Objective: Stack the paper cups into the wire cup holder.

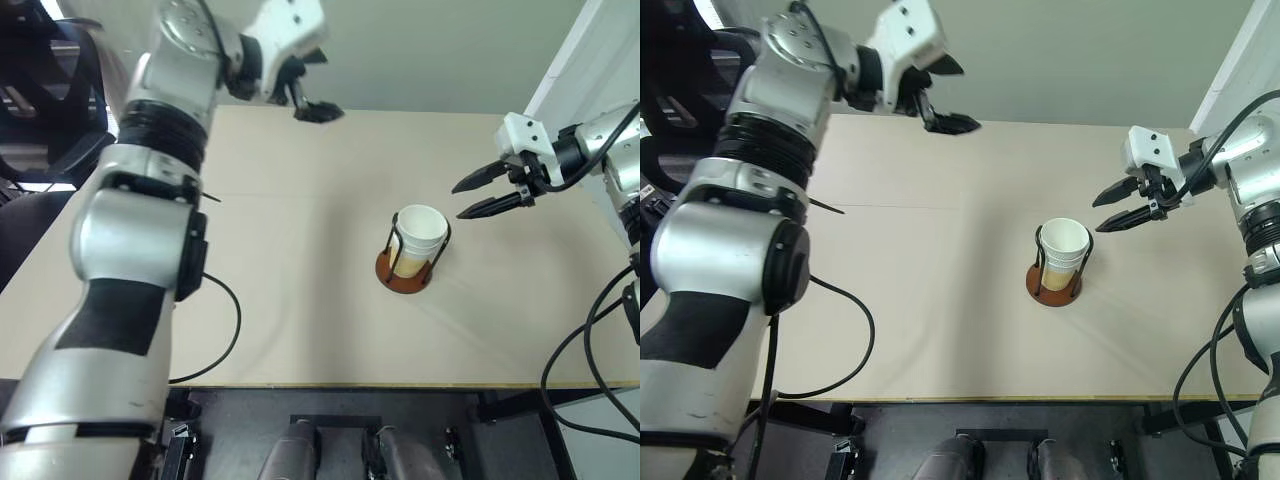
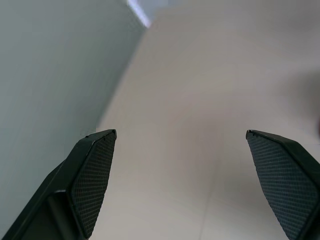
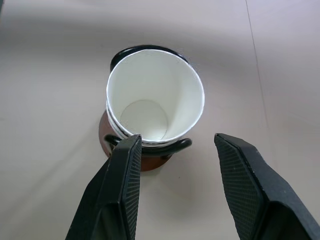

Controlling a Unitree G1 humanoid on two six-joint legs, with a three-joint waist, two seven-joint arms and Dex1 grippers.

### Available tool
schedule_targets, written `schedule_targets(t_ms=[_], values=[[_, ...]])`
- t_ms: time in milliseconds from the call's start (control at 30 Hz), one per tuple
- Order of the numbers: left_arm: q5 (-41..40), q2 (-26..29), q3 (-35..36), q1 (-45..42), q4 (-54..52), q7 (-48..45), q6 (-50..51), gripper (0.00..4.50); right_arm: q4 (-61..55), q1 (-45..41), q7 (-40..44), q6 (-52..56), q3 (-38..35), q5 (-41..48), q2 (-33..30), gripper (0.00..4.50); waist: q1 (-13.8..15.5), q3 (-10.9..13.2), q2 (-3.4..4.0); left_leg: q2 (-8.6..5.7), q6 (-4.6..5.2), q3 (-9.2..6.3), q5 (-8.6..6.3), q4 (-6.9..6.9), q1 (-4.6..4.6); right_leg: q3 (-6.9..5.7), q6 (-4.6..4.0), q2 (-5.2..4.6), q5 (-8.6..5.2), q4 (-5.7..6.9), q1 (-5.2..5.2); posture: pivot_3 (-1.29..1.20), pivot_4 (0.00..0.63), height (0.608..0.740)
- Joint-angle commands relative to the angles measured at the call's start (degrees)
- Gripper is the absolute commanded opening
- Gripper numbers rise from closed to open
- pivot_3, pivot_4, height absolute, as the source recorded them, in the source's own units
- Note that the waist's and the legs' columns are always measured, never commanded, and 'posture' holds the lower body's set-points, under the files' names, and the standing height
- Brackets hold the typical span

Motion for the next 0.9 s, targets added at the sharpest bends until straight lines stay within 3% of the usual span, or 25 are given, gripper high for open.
schedule_targets(t_ms=[33,233,367,467,633,900], values=[[-5.48,6.1,7.02,5.71,-12.6,2.36,8.04,4.44,1.54,-1.58,0.22,-1.27,-2.83,0.05,-0.12,2.29,-0.33,-0.01,0.01,0.0,-0.04,0.02,0.02,-0.1,0.04,0.01,-0.01,0.02,0.0,0.0,0.0,0.0,0.15,0.74],[-17.1,15.4,24.41,33.77,-53.46,7.17,33.09,4.44,7.03,-2.52,0.22,-3.01,-7.64,-3.48,2.46,2.29,-1.54,-0.03,0.05,0.11,-0.8,0.03,0.49,-0.28,0.14,-0.04,-0.26,0.13,-0.05,0.17,-0.07,0.0,0.15,0.74],[-23.11,17.27,33.23,49.3,-69.56,9.31,42.43,4.44,11.39,-3.89,-1.62,-2.45,-12.9,-6.85,5.01,2.29,-1.56,-0.04,0.03,0.14,-1.01,0.0,0.63,-0.21,0.2,-0.04,-0.38,0.13,-0.05,0.31,-0.08,0.0,0.15,0.74],[-27.32,18.28,38.03,58.64,-75.42,8.78,46.18,4.44,13.23,-3.99,-4.71,-1.02,-16.36,-8.53,6.94,2.29,-1.2,-0.05,0.01,0.09,-0.54,-0.03,0.41,-0.17,0.38,-0.03,-0.62,0.07,0.01,0.64,-0.07,0.0,0.15,0.74],[-38.57,16.54,43.52,65.98,-80.08,8.47,53.14,4.44,15.14,-2.93,-10.42,1.62,-21.86,-10.46,9.99,2.29,-0.63,-0.04,-0.01,0.06,-0.98,-0.08,0.75,-0.41,1.14,-0.01,-1.67,-0.01,-0.3,0.95,0.45,0.0,0.15,0.74],[-43.22,16.82,46.29,71.88,-79.25,10.48,47.84,4.44,14.98,-2.04,-13.11,4.19,-26.95,-13.13,12.66,2.29,-1.15,-0.02,-0.04,0.06,-1.91,-0.07,1.2,-1.17,1.51,0.03,-2.37,-0.03,0.13,0.89,0.53,0.0,0.15,0.74]])
